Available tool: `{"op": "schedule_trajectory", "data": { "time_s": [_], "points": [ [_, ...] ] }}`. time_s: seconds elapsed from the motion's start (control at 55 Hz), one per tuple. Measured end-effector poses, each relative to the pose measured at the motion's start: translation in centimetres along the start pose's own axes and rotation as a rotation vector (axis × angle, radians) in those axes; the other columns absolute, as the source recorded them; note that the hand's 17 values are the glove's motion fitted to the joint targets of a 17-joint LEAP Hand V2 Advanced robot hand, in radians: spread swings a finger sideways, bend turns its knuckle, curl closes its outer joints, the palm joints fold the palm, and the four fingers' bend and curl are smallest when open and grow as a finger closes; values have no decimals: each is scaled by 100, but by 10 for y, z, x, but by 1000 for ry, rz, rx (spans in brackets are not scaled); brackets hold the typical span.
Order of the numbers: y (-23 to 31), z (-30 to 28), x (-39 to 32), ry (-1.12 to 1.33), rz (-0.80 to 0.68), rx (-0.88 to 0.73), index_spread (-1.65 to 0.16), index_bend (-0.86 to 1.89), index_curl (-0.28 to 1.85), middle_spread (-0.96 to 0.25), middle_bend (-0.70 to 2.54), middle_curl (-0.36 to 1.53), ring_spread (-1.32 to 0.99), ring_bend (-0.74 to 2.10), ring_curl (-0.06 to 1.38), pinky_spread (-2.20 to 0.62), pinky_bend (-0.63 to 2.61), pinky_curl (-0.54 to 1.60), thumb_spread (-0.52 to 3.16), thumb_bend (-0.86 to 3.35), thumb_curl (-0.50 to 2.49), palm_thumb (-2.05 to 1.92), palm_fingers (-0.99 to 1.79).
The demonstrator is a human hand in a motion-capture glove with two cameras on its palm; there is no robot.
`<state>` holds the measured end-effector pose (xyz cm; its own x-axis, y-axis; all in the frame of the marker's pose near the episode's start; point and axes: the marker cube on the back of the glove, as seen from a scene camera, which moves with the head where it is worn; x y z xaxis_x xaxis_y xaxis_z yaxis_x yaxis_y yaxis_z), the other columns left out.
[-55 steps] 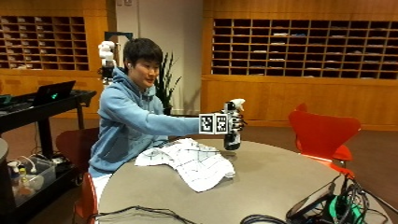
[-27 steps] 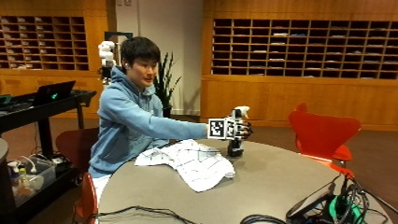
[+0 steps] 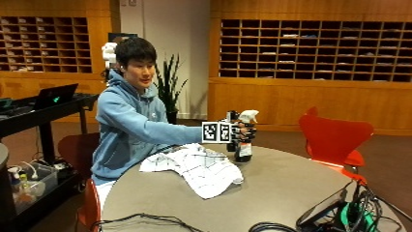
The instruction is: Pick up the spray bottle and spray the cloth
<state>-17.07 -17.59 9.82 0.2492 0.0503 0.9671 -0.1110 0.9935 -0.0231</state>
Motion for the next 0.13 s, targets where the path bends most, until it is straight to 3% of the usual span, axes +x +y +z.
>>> {"op": "schedule_trajectory", "data": {
  "time_s": [0.127],
  "points": [
    [5, -6, -6, -15, -12, 12, -29, 11, 27, -9, 19, 37, -8, 42, 37, 7, 49, 38, 91, -3, 49, 68, 53]
  ]
}}
